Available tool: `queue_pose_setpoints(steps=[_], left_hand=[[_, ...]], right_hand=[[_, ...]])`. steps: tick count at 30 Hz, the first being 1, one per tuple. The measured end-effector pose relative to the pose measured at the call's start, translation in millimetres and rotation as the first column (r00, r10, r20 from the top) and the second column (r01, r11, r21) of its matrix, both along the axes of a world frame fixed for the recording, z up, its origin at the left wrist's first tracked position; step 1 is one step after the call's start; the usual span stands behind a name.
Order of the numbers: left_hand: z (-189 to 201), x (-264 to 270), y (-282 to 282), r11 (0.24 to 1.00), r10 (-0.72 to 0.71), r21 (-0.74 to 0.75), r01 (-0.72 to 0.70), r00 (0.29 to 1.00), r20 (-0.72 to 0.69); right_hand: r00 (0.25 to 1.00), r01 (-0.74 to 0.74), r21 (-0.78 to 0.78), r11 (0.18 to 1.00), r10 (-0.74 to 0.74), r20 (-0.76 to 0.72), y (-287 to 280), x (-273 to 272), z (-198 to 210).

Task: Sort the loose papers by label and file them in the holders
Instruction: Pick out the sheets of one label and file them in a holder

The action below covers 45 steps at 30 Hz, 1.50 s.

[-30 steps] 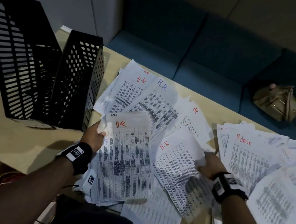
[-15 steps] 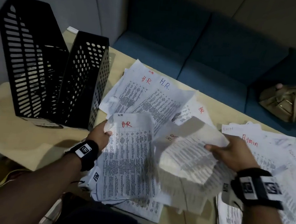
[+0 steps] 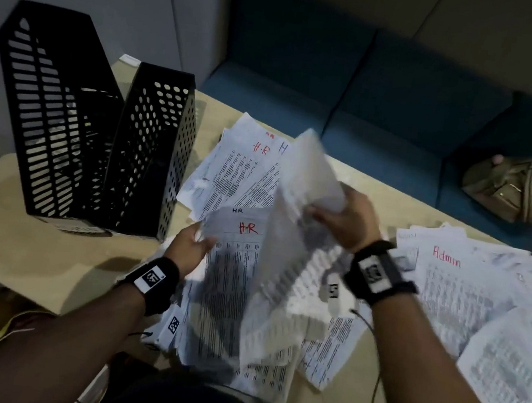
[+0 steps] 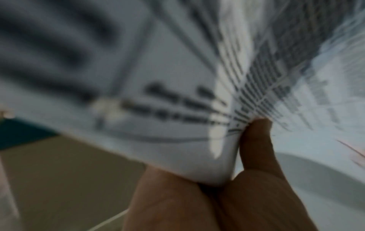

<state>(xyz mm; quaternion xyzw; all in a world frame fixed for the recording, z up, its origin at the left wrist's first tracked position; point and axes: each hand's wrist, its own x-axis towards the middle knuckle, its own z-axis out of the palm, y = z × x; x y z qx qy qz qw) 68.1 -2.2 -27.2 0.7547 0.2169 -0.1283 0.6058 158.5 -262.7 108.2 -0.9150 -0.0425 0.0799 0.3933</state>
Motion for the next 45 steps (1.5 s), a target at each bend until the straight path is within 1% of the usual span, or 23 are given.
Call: queue_pose_setpoints(steps=[2,4,7,9,10,13,14,15,18,20,22,24,27,28,29,31,32,34,36,39,41,43,45], left_hand=[[4,0,-2,1.0,-0.012,0.004,0.012,1.0,0.0],[2,-1,-2,1.0,-0.009,0.009,0.01,1.0,-0.03],[1,-8,-1,0.999,0.038,-0.019,-0.04,0.995,-0.097],[0,-14,-2,0.991,0.066,-0.112,-0.076,0.994,-0.092],[-2,-15,-3,0.991,0.055,-0.122,-0.063,0.996,-0.066],[-13,-17,-3,0.999,-0.037,-0.006,0.037,0.999,0.036],[-21,-18,-1,0.999,-0.05,0.013,0.049,0.998,0.032],[-22,-18,1,0.999,-0.044,-0.008,0.044,0.999,0.018],[-14,-14,1,0.99,0.004,-0.142,-0.004,1.0,-0.001],[-14,-11,0,0.984,0.056,-0.169,-0.063,0.997,-0.044],[-17,-10,1,0.982,0.057,-0.175,-0.064,0.997,-0.042],[-18,-6,-1,0.99,0.028,-0.139,-0.035,0.998,-0.052],[-12,-3,-11,0.996,0.026,-0.089,-0.031,0.998,-0.062],[-8,-3,-15,0.996,0.035,-0.086,-0.039,0.998,-0.046],[-4,-3,-19,0.995,0.028,-0.094,-0.031,0.999,-0.033],[8,-2,-26,0.996,-0.065,-0.051,0.067,0.998,0.022],[13,-1,-28,0.991,-0.135,-0.017,0.136,0.99,0.045],[14,3,-27,0.973,-0.231,0.027,0.229,0.97,0.072],[11,6,-25,0.962,-0.275,0.02,0.274,0.958,0.084],[6,13,-21,0.934,-0.357,0.024,0.357,0.927,0.112],[6,20,-22,0.925,-0.38,0.029,0.38,0.917,0.122],[4,26,-24,0.915,-0.402,0.014,0.404,0.905,0.136],[2,30,-25,0.906,-0.423,0.03,0.423,0.897,0.126]], right_hand=[[0.996,0.051,-0.04,0.998,-0.054,-0.072,16,2,-44],[0.981,0.143,0.002,0.99,-0.141,-0.134,25,0,-72],[0.955,0.274,0.093,0.957,-0.259,-0.142,37,-4,-86],[0.951,0.288,0.119,0.95,-0.269,-0.151,42,-7,-89],[0.951,0.283,0.113,0.953,-0.263,-0.166,43,-9,-89],[0.943,0.307,0.067,0.949,-0.294,-0.158,29,-17,-97],[0.944,0.303,0.024,0.953,-0.296,-0.148,22,-23,-100],[0.944,0.291,-0.028,0.956,-0.292,-0.152,14,-29,-104],[0.927,0.239,-0.137,0.961,-0.268,-0.263,-4,-51,-117],[0.92,0.143,-0.179,0.973,-0.197,-0.338,-11,-67,-125],[0.912,0.035,-0.217,0.976,-0.12,-0.392,-14,-78,-129],[0.913,0.039,-0.164,0.986,-0.102,-0.396,-16,-79,-133],[0.915,0.212,0.031,0.977,-0.187,-0.358,-14,-64,-133],[0.916,0.241,0.064,0.968,-0.206,-0.344,-13,-57,-131],[0.929,0.235,0.083,0.968,-0.199,-0.312,-12,-50,-129],[0.971,0.132,0.072,0.989,-0.115,-0.21,-9,-36,-124],[0.982,0.06,0.029,0.998,-0.054,-0.179,-7,-29,-120],[0.981,-0.071,-0.087,0.994,0.054,-0.187,-2,-18,-115],[0.973,-0.127,-0.162,0.979,0.092,-0.211,3,-15,-113],[0.963,-0.171,-0.159,0.972,0.131,-0.235,11,-24,-117],[0.958,-0.239,-0.225,0.945,0.192,-0.212,14,-29,-126],[0.969,-0.204,-0.268,0.942,0.156,-0.189,11,-29,-132],[0.982,-0.108,-0.27,0.957,0.06,-0.18,7,-27,-134]])
